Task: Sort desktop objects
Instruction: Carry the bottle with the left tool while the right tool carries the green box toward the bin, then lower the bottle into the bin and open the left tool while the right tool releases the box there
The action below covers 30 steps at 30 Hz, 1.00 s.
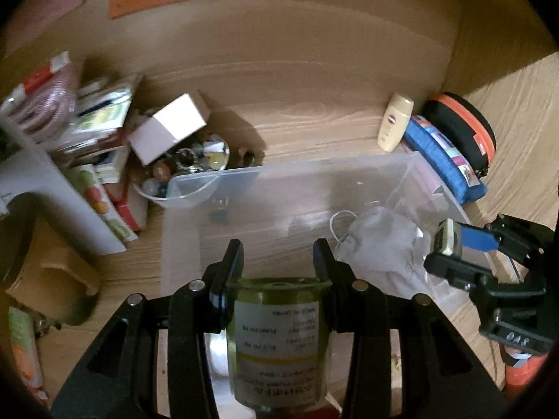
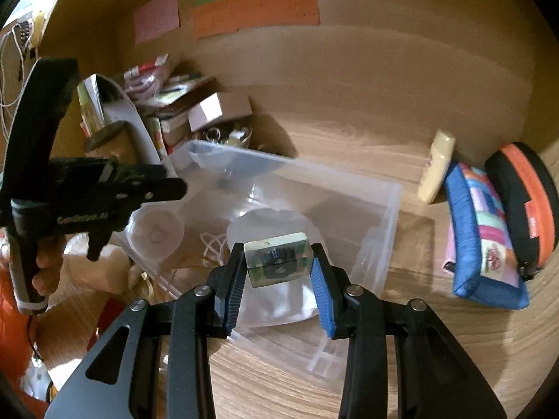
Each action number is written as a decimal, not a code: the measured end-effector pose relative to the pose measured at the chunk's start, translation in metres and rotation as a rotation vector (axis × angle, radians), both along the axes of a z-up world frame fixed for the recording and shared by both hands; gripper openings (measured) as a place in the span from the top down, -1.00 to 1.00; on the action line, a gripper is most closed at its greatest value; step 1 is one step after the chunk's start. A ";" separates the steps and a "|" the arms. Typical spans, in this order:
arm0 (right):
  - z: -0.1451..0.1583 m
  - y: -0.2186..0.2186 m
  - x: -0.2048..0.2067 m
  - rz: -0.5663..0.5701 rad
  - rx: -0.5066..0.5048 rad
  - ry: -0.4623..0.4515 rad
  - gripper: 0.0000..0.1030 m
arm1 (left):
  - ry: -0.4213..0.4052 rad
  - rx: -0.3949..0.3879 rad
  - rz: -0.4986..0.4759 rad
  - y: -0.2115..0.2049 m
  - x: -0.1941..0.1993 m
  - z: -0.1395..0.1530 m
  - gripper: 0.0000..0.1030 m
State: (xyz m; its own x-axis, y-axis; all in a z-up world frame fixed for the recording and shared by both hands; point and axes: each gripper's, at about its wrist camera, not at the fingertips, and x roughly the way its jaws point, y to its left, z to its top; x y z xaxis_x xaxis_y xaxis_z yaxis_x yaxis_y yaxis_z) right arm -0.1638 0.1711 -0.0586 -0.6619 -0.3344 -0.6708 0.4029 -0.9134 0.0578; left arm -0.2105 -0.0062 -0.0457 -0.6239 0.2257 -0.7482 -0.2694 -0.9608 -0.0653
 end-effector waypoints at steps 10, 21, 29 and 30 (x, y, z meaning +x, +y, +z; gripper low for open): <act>-0.009 -0.003 -0.002 0.015 0.017 -0.036 0.36 | -0.108 -0.062 -0.033 0.027 -0.019 -0.009 0.21; -0.011 -0.006 -0.003 0.012 0.012 -0.038 0.36 | -0.195 -0.116 0.001 0.045 -0.039 -0.024 0.21; -0.010 -0.006 -0.003 0.016 -0.001 -0.035 0.16 | -0.179 -0.164 0.013 0.054 -0.044 -0.027 0.17; -0.009 -0.006 -0.002 0.017 0.000 -0.032 0.12 | -0.179 -0.171 0.016 0.054 -0.045 -0.028 0.14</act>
State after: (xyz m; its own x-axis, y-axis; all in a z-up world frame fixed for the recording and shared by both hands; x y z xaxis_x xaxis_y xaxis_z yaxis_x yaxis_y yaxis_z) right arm -0.1663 0.1655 -0.0679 -0.6342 -0.3451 -0.6918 0.4161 -0.9066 0.0708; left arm -0.2555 0.0483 -0.0737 -0.4802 0.0772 -0.8737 -0.2529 -0.9660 0.0536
